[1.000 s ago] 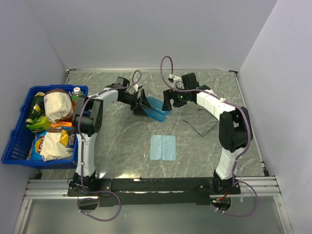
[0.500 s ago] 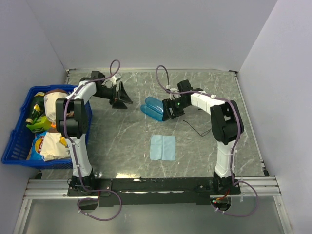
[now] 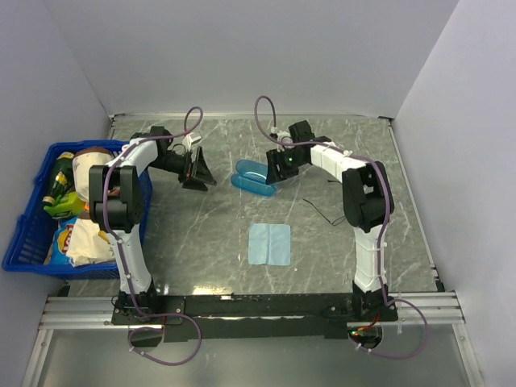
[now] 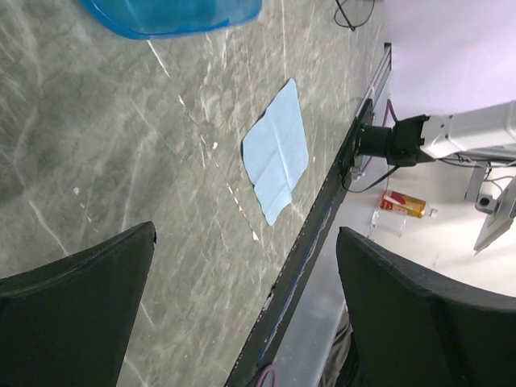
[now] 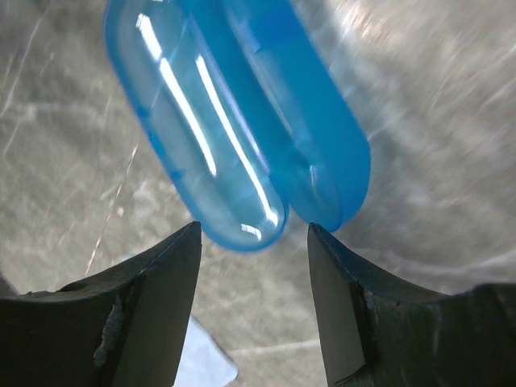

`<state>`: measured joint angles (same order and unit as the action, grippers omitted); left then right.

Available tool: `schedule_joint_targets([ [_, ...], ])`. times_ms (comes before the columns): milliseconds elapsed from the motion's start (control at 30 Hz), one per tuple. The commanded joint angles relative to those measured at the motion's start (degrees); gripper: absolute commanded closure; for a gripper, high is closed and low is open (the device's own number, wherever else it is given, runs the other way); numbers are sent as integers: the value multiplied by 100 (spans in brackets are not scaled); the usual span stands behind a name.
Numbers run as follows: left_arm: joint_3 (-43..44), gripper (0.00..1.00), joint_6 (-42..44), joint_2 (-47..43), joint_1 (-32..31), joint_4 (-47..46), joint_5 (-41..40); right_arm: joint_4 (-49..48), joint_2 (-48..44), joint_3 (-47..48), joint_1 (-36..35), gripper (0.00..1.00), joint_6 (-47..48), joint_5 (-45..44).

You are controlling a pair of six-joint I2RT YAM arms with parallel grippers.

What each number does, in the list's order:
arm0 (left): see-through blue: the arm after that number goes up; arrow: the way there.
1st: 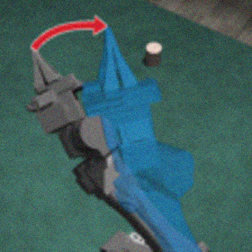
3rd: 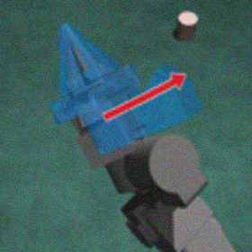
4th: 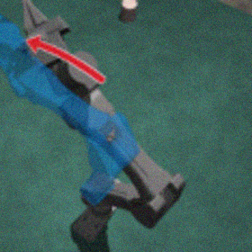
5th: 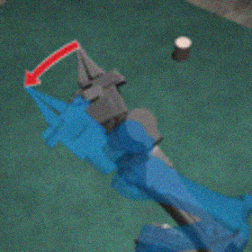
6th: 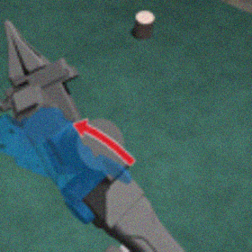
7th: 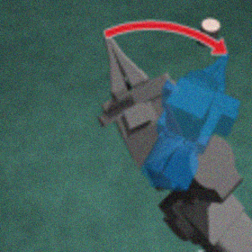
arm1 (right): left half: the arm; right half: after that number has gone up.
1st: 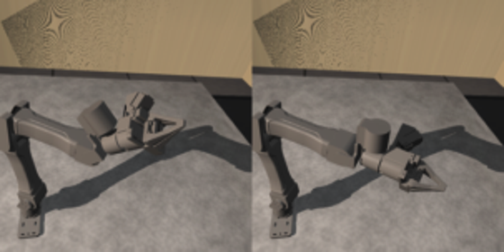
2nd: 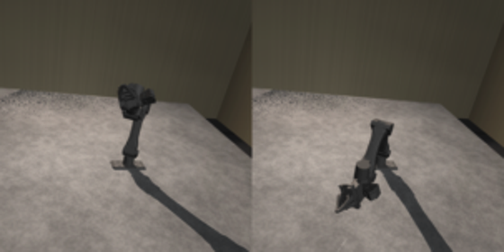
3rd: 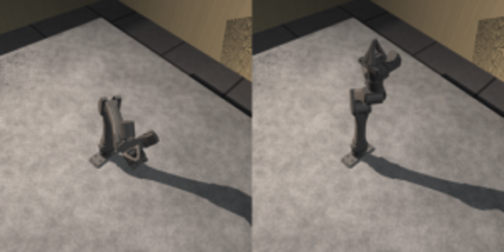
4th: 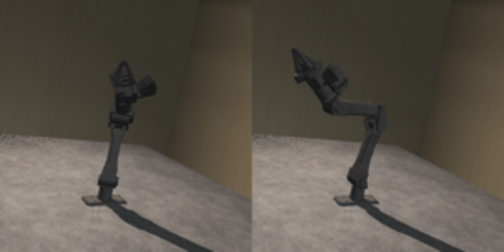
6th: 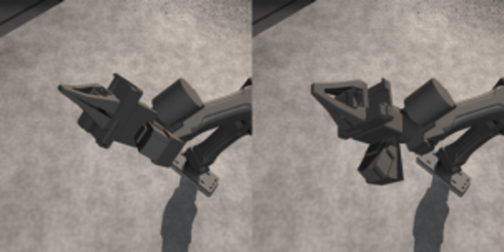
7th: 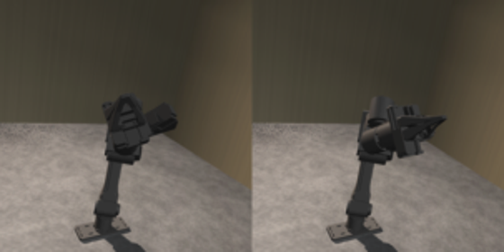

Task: Organize the sunglasses
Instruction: Rotate the opened sunglasses case at the center of the board.

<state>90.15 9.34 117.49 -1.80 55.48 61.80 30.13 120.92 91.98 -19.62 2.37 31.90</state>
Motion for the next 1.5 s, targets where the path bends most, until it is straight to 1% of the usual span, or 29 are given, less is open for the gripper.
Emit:
schedule_joint_targets([
  [0, -120, 1, 480, -244, 5, 200, 341, -235, 264, 390, -16, 40, -87, -298],
  [200, -208, 1, 665, -306, -48, 252, 386, -113, 730, 1163, -16, 39, -88, -483],
  [267, -243, 1, 692, -358, -74, 261, 350, -95, 722, 1261, -16, 38, -53, -448],
  [300, -252, 1, 718, -385, -92, 261, 315, -130, 539, 1200, -16, 37, -26, -387],
  [400, -270, 1, 823, -534, -171, 270, 123, -437, -102, 620, -25, 34, 114, -316],
  [500, -287, 1, 876, -675, -346, 244, -88, -245, -718, 163, -25, 30, 544, -176],
  [600, -366, 1, 1042, -798, -566, 253, -308, -113, -1421, -530, -33, 27, 1264, 17],
  [633, -410, 1, 1095, -833, -610, 244, -379, -104, -1596, -1002, -33, 27, 1710, 44],
  [667, -497, 1, 1131, -920, -654, 244, -397, -95, -1929, -1251, -60, 27, 1958, 53],
  [700, -542, 1, 1218, -965, -655, 244, -397, -95, -2106, -1749, -173, 27, 2204, -43],
  [733, -577, 1, 1297, -1035, -637, 313, -353, -121, -2273, -2033, -261, 26, 2615, -131],
  [800, -682, 1, 1421, -1079, -532, 366, -309, -157, -2626, -2690, -594, 25, 2987, -280],
  [833, -709, 1, 1438, -1123, -479, 384, -265, -165, -2722, -2860, -744, 24, 3206, -403],
  [900, -806, 1, 1552, -1158, -312, 472, -125, -183, -2872, -3185, -1103, 23, 3322, -474],
  [933, -841, 1, 1527, -1219, -268, 446, -124, -165, -2899, -3239, -1228, 22, 3444, -474],
  [967, -945, 3, 1535, -1255, -216, 385, -116, -183, -2942, -3283, -1324, 20, 3489, -474],
  [1067, -1192, 3, 1378, -1457, -163, 61, -229, -262, -2917, -3327, -1694, 13, 3577, -553],
  [1200, -1272, 3, 1175, -1615, -162, -195, -397, -674, -2925, -3493, -1984, 5, 3613, -860],
  [1233, -1272, 3, 1166, -1668, -162, -239, -414, -788, -2925, -3547, -2089, 0, 3639, -957],
  [1300, -1333, 4, 973, -1738, -162, -528, -528, -1105, -2943, -3687, -2239, 0, 3674, -1246],
  [1467, -1553, 4, 754, -1835, -162, -811, -695, -1510, -2917, -3776, -2599, 0, 3560, -1774],
])
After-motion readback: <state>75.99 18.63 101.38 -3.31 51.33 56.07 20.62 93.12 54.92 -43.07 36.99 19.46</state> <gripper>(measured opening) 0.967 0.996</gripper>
